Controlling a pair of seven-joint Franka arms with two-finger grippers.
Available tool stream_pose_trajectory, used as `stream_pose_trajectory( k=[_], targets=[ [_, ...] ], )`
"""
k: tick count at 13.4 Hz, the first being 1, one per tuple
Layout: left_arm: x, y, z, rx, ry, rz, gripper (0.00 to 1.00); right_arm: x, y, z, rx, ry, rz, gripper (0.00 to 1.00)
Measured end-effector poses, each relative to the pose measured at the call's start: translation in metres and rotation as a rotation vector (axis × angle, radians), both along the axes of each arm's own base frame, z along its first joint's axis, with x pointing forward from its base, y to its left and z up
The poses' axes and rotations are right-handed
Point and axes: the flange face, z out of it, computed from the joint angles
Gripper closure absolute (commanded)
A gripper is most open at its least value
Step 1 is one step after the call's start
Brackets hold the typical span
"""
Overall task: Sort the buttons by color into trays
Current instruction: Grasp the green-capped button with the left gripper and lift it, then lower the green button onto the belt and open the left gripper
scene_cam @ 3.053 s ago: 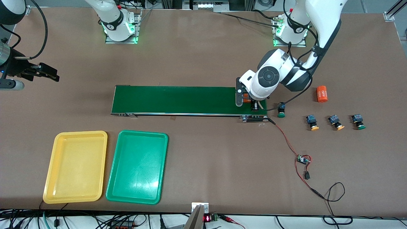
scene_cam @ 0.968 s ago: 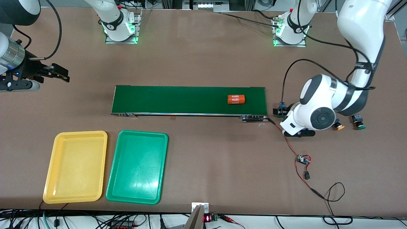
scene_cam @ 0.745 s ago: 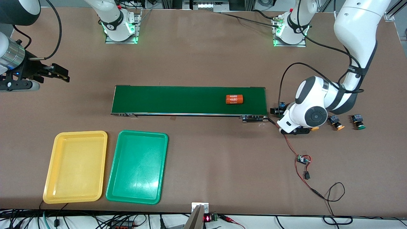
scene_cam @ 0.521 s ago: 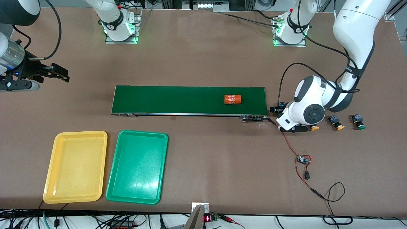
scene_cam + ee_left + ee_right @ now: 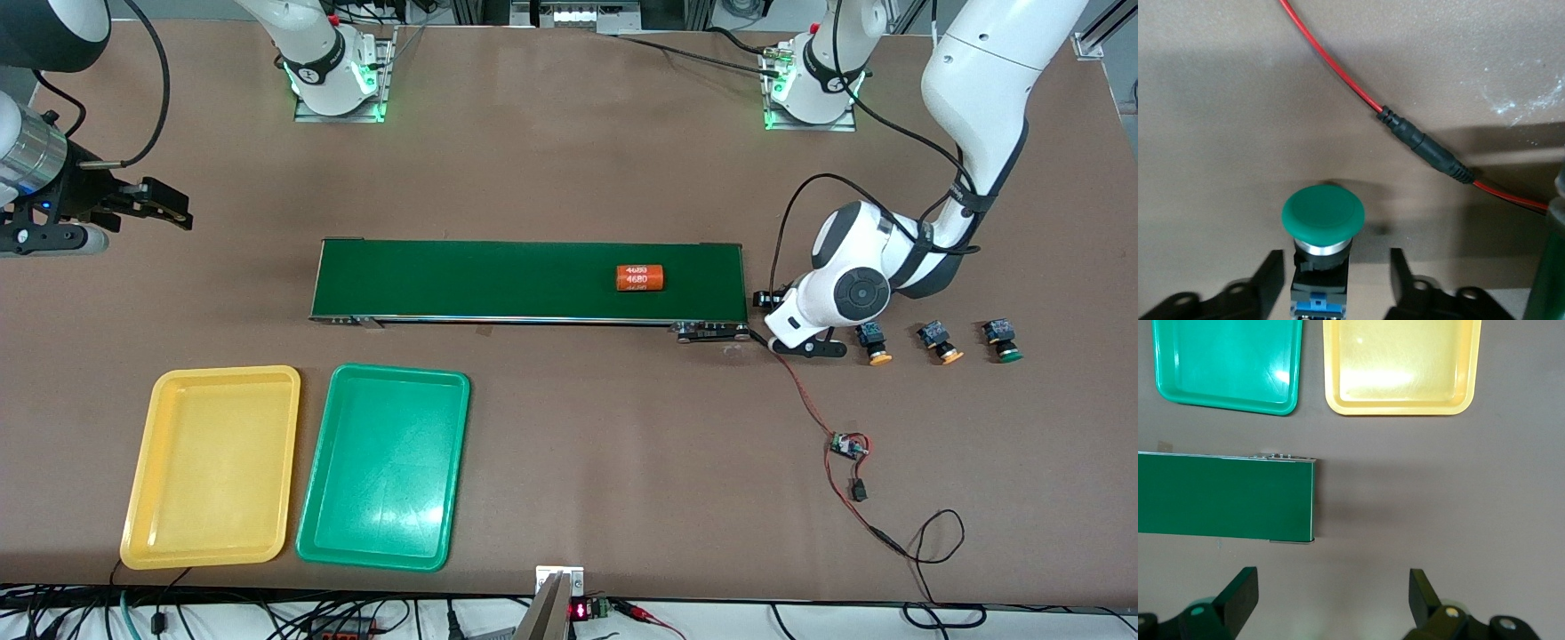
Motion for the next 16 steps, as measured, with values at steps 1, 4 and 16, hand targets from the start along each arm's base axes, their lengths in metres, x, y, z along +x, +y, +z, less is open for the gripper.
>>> stream_pose_trajectory(
  k=[1,4,16],
  targets=[
    [0.000,0.000,0.001,-0.001,-0.003,-0.001,0.83,0.000,0.000,0.000,0.000,0.000,0.000,0.00],
    [0.003,-0.001,0.009,0.000,-0.020,-0.003,0.85,0.000,0.000,0.000,0.000,0.000,0.000,0.00],
    [-0.018,-0.156,0.134,-0.131,0.055,-0.651,0.79,0.000,0.000,0.000,0.000,0.001,0.000,0.00]
  ],
)
